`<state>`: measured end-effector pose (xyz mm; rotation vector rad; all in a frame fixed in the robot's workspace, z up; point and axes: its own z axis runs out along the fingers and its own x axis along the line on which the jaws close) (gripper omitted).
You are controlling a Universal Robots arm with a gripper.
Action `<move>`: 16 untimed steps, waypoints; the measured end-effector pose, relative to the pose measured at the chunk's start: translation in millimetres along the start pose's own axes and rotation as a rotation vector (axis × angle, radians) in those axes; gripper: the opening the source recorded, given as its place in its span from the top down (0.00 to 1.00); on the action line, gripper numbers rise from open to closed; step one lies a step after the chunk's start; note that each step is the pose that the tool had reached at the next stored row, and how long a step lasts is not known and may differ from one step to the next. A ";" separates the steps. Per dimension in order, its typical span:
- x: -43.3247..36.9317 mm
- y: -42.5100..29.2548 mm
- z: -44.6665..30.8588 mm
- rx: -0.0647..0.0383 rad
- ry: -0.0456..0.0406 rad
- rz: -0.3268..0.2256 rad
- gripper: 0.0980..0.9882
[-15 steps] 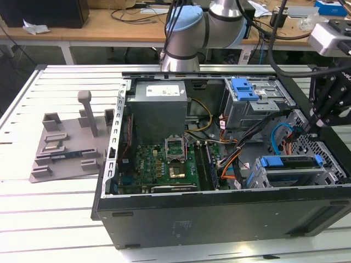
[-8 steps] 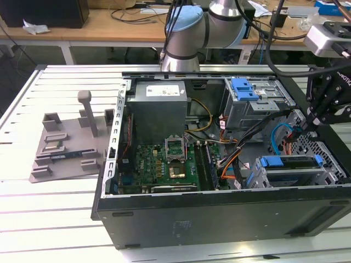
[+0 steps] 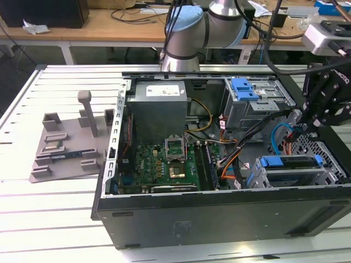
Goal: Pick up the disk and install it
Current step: 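Insert the first disk wire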
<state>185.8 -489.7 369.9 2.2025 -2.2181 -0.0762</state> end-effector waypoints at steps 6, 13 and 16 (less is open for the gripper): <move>-2.0 -0.3 8.9 0.000 0.0295 0.001 0.77; -1.9 -0.6 14.1 0.000 0.0490 0.002 0.86; -1.9 -0.6 14.1 0.000 0.0509 0.002 0.92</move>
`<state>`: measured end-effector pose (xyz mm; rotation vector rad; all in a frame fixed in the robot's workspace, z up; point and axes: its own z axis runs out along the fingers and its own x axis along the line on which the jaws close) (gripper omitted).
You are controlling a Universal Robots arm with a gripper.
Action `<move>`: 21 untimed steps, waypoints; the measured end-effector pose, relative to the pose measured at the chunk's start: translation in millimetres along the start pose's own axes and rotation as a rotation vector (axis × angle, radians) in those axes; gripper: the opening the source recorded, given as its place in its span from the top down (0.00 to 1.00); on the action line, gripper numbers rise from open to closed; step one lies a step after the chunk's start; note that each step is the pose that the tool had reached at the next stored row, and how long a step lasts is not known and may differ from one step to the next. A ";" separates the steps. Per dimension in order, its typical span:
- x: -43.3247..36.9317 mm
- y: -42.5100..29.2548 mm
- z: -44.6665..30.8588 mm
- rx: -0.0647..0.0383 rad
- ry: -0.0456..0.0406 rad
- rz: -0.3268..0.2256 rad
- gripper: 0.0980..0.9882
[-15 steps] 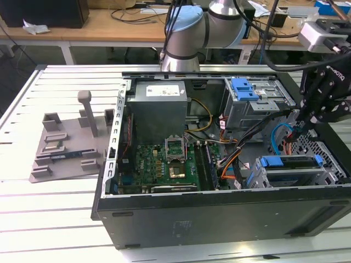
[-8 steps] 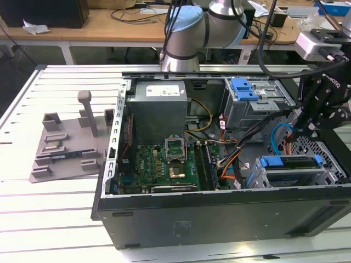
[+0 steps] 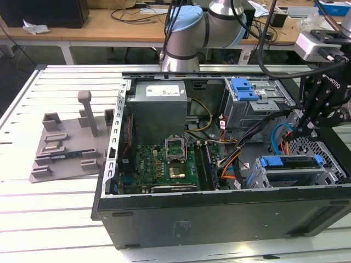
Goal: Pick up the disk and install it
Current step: 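Insert the first disk wire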
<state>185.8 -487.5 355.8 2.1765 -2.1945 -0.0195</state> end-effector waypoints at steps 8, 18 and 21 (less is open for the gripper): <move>2.4 -0.1 0.1 0.000 0.0024 0.000 0.92; 24.0 1.3 3.0 0.000 0.0023 0.000 0.92; 33.2 2.1 4.4 0.000 0.0024 0.000 0.92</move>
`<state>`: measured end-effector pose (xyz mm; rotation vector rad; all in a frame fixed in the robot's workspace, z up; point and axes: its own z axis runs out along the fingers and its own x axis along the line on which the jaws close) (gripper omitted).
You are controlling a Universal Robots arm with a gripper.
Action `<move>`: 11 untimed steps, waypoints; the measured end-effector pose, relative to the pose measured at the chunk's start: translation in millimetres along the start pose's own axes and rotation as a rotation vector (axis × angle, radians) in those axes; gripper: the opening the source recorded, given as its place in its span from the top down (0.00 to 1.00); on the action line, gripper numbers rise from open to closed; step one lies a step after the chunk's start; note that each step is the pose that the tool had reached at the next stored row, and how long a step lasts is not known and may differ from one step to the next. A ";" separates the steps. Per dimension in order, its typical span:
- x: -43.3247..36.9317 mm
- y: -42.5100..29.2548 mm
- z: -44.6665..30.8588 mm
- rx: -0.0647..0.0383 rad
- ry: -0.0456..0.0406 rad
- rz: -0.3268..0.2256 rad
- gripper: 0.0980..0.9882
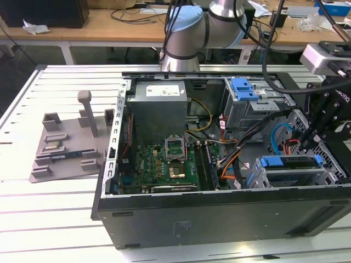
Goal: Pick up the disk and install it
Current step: 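Insert the first disk wire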
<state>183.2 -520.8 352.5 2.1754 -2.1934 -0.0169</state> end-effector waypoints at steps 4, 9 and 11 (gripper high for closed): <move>13.0 1.2 1.9 0.000 0.0000 0.000 0.92; 23.8 1.9 3.4 0.000 -0.0001 0.000 0.92; 27.0 2.0 3.8 0.000 0.0000 0.000 0.92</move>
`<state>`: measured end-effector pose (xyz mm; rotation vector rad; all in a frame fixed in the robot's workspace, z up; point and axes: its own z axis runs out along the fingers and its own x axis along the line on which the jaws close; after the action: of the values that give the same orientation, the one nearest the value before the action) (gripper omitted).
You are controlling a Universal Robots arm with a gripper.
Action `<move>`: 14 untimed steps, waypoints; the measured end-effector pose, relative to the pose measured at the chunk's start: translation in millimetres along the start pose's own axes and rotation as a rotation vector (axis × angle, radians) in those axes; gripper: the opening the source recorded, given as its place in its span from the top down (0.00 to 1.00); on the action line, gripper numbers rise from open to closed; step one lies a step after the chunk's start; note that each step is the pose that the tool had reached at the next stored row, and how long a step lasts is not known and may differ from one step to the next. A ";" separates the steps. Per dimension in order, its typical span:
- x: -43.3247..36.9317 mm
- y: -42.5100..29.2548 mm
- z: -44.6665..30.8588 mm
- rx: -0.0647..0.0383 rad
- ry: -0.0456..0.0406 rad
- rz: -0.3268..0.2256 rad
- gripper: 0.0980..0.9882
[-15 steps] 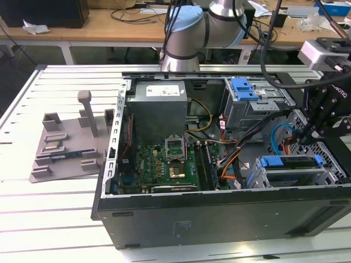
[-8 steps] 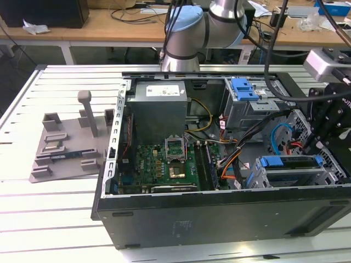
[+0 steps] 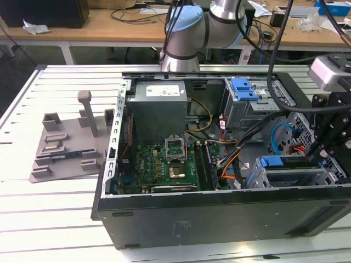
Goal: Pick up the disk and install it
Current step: 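Insert the first disk wire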
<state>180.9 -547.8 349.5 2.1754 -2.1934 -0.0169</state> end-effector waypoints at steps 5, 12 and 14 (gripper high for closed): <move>9.4 0.2 3.0 0.000 -0.0009 0.000 0.92; 6.1 2.2 -2.3 0.007 -0.0036 0.000 0.92; 4.0 8.9 -2.0 0.007 -0.0599 -0.002 0.92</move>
<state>172.0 -551.7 352.1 2.2093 -2.2250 -0.0761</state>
